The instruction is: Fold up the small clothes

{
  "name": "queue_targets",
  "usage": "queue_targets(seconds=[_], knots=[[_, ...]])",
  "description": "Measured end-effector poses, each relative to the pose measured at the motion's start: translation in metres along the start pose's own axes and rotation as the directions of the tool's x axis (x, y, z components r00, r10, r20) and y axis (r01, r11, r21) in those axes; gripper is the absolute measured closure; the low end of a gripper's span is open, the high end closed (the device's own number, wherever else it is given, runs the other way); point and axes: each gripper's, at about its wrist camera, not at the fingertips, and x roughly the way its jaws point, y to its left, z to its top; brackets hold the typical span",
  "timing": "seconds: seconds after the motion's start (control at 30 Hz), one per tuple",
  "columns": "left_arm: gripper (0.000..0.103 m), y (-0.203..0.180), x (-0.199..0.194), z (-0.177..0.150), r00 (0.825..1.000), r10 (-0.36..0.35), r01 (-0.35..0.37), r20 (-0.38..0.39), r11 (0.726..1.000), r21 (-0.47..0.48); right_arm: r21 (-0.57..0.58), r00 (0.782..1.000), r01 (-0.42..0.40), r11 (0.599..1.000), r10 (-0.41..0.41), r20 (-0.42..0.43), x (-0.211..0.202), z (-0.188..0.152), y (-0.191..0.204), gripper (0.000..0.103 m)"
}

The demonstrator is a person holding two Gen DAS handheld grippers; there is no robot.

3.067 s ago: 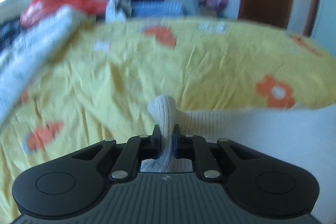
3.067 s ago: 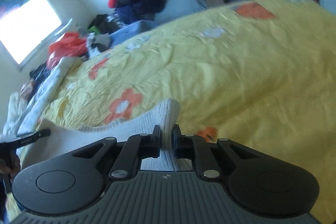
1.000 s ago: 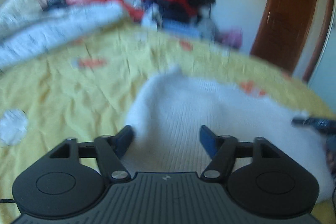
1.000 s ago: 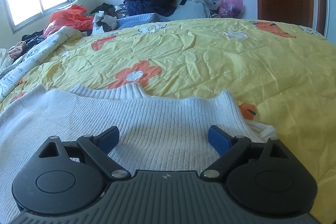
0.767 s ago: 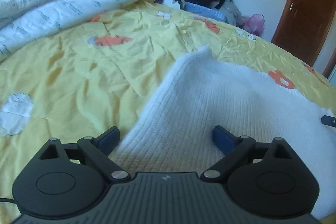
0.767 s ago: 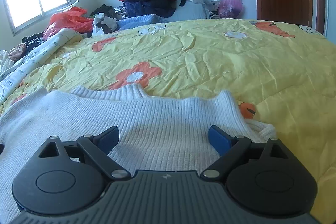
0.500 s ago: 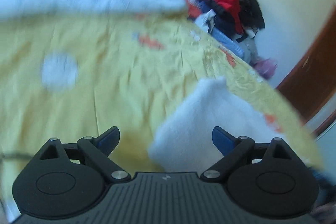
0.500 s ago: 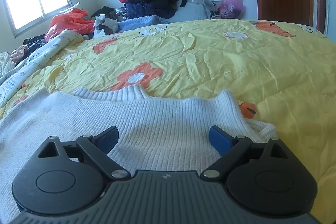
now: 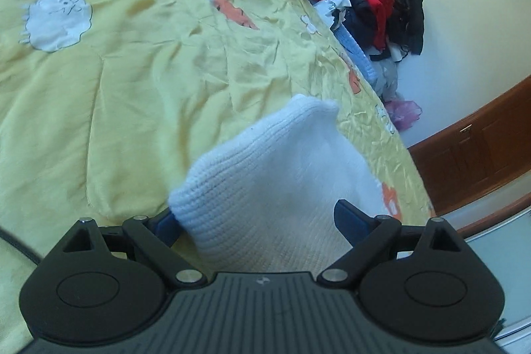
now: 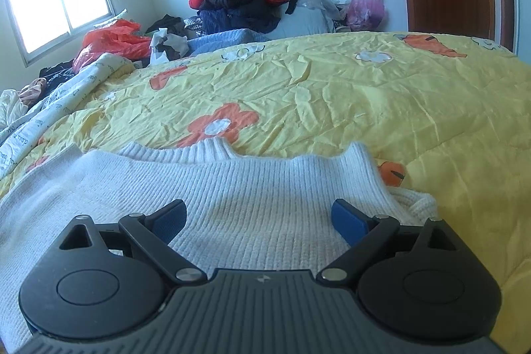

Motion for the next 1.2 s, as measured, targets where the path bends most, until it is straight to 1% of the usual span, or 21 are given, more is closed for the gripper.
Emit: queue_targets(seconds=[0.03,0.07,0.1,0.13,0.3,0.37,0.4,0.47,0.5,0.57,0.63,0.67,0.7,0.73,0.77,0.8,0.87,0.93,1.07,1.13,1.2], knots=[[0.015,0.0,0.001,-0.001,1.0,0.01,-0.01,0.012,1.0,0.008,0.0,1.0,0.0,1.0,0.0,0.0,0.0,0.0,0.0,0.007],[0.033,-0.001,0.002,-0.001,0.999,0.033,-0.034,0.028,0.999,0.022,0.001,1.0,-0.001,1.0,0.001,0.001,0.0,0.0,0.0,0.007],[0.057,-0.002,0.003,0.0,0.997,0.069,-0.071,0.042,0.996,0.047,0.002,1.0,-0.002,1.0,0.002,0.001,0.0,0.0,0.0,0.007],[0.061,-0.004,0.006,0.001,0.994,0.102,-0.105,0.047,0.992,0.075,0.002,1.0,-0.003,1.0,0.003,0.0,0.0,0.0,0.0,0.007],[0.07,-0.012,0.004,0.002,0.992,0.116,-0.121,0.05,0.984,0.127,0.003,1.0,-0.003,1.0,0.003,0.0,0.0,0.0,0.001,0.006],[0.074,-0.025,-0.001,-0.005,0.987,0.132,-0.149,0.094,0.968,0.203,0.002,1.0,-0.002,1.0,0.002,0.0,0.0,0.0,0.001,0.006],[0.075,-0.035,-0.004,-0.01,0.983,0.135,-0.165,0.128,0.951,0.26,0.001,1.0,-0.001,1.0,0.001,0.0,0.0,0.0,0.001,0.006],[0.078,-0.059,-0.014,-0.028,0.971,0.112,-0.192,0.211,0.89,0.414,0.002,1.0,-0.003,1.0,0.003,-0.005,0.001,0.0,0.001,0.006],[0.078,-0.072,-0.019,-0.04,0.965,0.078,-0.2,0.252,0.838,0.508,0.006,1.0,-0.005,1.0,0.005,-0.01,0.001,0.002,0.0,0.006],[0.078,-0.093,-0.025,-0.067,0.952,0.013,-0.223,0.306,0.713,0.664,0.019,1.0,0.011,1.0,-0.01,-0.028,0.001,0.008,0.002,0.009],[0.078,-0.104,-0.026,-0.091,0.948,-0.05,-0.221,0.315,0.611,0.76,0.051,0.999,0.025,0.998,-0.024,-0.023,-0.005,0.018,0.009,0.009],[0.078,-0.108,-0.024,-0.1,0.946,-0.064,-0.226,0.318,0.574,0.787,0.071,1.0,-0.009,0.997,0.009,-0.011,-0.01,0.025,0.015,0.009],[0.078,-0.109,-0.022,-0.107,0.945,-0.072,-0.23,0.318,0.546,0.806,0.103,0.997,-0.073,0.992,0.074,0.001,-0.015,0.032,0.024,0.008],[0.078,-0.11,-0.019,-0.11,0.946,-0.074,-0.231,0.316,0.531,0.815,0.135,0.99,-0.141,0.981,0.142,0.002,-0.017,0.038,0.031,0.007],[0.078,-0.111,-0.018,-0.113,0.947,-0.072,-0.231,0.313,0.522,0.821,0.167,0.972,-0.228,0.959,0.234,-0.016,-0.015,0.044,0.042,0.004],[0.078,-0.111,-0.017,-0.114,0.948,-0.07,-0.23,0.309,0.517,0.824,0.195,0.946,-0.306,0.932,0.321,-0.047,-0.01,0.048,0.054,0.004],[0.078,-0.11,-0.018,-0.113,0.95,-0.074,-0.225,0.304,0.512,0.829,0.273,0.867,-0.438,0.857,0.482,-0.122,0.009,0.051,0.08,0.004],[0.078,-0.108,-0.019,-0.11,0.951,-0.077,-0.219,0.299,0.517,0.828,0.347,0.796,-0.486,0.802,0.571,-0.203,0.037,0.049,0.105,0.004],[0.078,-0.103,-0.023,-0.107,0.954,-0.082,-0.202,0.288,0.534,0.821,0.411,0.745,-0.417,0.81,0.564,-0.355,0.088,0.041,0.144,0.006],[0.078,-0.102,-0.022,-0.111,0.955,-0.086,-0.2,0.284,0.52,0.83,0.44,0.713,-0.433,0.787,0.598,-0.367,0.1,0.041,0.161,0.007],[0.078,-0.102,-0.02,-0.118,0.954,-0.089,-0.206,0.285,0.495,0.844,0.444,0.681,-0.454,0.773,0.622,-0.386,0.109,0.048,0.18,0.007]])
